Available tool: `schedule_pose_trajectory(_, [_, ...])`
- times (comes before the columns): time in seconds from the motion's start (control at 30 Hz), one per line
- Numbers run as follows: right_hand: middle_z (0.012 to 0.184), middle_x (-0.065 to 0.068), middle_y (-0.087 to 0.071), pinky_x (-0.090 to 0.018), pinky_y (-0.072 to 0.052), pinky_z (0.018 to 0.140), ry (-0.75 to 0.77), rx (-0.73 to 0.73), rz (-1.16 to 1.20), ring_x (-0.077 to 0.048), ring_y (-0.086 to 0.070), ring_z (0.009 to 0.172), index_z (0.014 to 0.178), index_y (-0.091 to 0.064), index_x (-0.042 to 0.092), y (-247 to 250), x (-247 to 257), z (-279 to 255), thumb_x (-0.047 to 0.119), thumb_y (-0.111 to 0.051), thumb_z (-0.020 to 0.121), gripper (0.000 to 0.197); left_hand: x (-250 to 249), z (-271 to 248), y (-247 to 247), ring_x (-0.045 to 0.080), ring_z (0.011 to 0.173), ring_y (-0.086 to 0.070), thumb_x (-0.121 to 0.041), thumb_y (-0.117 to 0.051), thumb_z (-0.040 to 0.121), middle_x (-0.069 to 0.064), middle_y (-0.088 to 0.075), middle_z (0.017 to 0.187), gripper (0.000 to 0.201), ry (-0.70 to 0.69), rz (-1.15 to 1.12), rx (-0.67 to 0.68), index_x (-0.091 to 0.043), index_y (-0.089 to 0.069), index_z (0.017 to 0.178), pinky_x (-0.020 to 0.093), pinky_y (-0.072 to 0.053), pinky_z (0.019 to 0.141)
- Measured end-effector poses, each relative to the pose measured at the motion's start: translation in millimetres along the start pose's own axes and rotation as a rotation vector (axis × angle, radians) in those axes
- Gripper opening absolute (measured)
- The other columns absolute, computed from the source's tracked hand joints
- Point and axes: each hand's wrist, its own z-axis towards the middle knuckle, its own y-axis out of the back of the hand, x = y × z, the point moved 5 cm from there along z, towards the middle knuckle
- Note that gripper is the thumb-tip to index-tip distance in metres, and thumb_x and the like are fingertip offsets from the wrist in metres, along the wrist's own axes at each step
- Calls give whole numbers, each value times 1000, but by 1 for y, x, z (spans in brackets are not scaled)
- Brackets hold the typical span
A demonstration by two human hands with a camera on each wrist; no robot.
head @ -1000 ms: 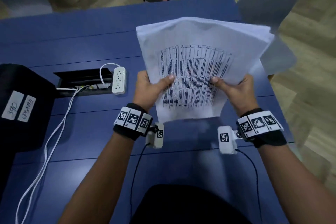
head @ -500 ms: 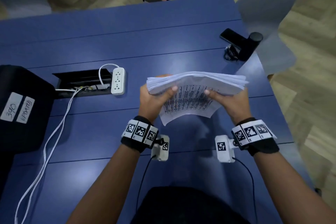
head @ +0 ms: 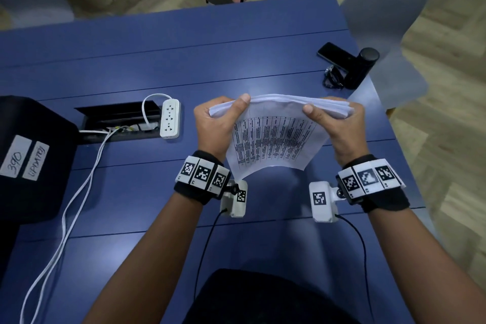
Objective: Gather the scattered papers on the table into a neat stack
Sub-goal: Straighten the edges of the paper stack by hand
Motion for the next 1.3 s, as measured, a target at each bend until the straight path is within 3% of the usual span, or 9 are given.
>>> schedule_pose_trajectory(0.43, [55, 14, -63, -18, -45, 58, -32, -78, -28, -4, -57, 56, 64, -70, 22, 3, -2, 12, 27, -80, 76, 17, -25, 5, 2, 3, 71, -68, -17, -82, 72, -11, -73, 73, 13, -69, 171, 168, -13, -74, 82, 17, -51, 67])
schedule_pose_trajectory(0.63, [61, 12, -68, -21, -49, 59, 22, 110, -214, -2, -59, 59, 75, -71, 11, -18, -11, 16, 10, -93, 53, 31, -55, 19, -28, 15, 87, -66, -59, -69, 71, -11, -74, 89, 39, -292, 1308, 665, -39, -68, 104, 30, -50, 75])
schedule_pose_trajectory(0.77, [63, 0, -68, -31, -46, 55, 90, 183, -306, -14, -57, 56, 65, -68, 30, -49, -11, 14, 19, -91, 56, 26, -45, 15, -46, 35, 84, -62, -37, -58, 86, 8, -67, 88, 20, -458, 1691, 722, -26, -67, 101, 32, -35, 62])
schedule_pose_trajectory(0.93, [68, 12, -66, -17, -47, 64, 7, 50, -195, -1, -57, 62, 74, -68, 22, -27, -30, 20, 10, -91, 59, 29, -57, 26, -5, 36, 71, -62, -21, -59, 81, 17, -67, 70, 14, -499, 1376, 596, -20, -73, 81, 35, -39, 58])
schedule_pose_trajectory(1.0, [74, 7, -67, -21, -50, 68, -80, 11, -280, -4, -59, 67, 81, -69, 22, 5, -51, 18, 28, -92, 55, 35, -62, 36, 30, 12, 53, -54, -27, -65, 78, 24, -54, 54, 20, -443, 1153, 485, -11, -66, 66, 32, -32, 50])
schedule_pose_trajectory(1.1, [85, 4, -71, -32, -54, 74, -198, 1, -292, -8, -63, 77, 89, -71, 18, 44, -77, 7, 47, -92, 46, 56, -54, 46, 80, 0, 60, -48, -32, -77, 75, 3, -56, 58, 23, -223, 854, 321, -15, -69, 61, 35, -50, 57])
schedule_pose_trajectory(1.13, [88, 4, -73, -32, -54, 75, -224, 0, -212, -9, -66, 80, 94, -70, 14, 48, -81, 5, 41, -93, 47, 59, -47, 47, 89, -1, 63, -55, -24, -79, 76, -10, -64, 64, 12, -160, 741, 304, -26, -73, 65, 32, -55, 64])
schedule_pose_trajectory(1.2, [93, 5, -75, -29, -54, 79, -268, 13, -47, -10, -70, 88, 103, -67, 7, 47, -83, 3, 21, -91, 51, 59, -34, 40, 89, -13, 70, -60, -5, -76, 77, -31, -67, 70, 43, -83, 564, 283, -48, -73, 73, 15, -54, 72])
schedule_pose_trajectory(1.3, [95, -1, -75, -28, -56, 80, -273, -22, 47, -15, -71, 91, 105, -65, 1, 46, -83, 6, 13, -89, 46, 65, 1, 32, 85, -8, 73, -62, 8, -72, 76, -27, -70, 75, 51, 18, 349, 237, -43, -75, 76, 21, -55, 77])
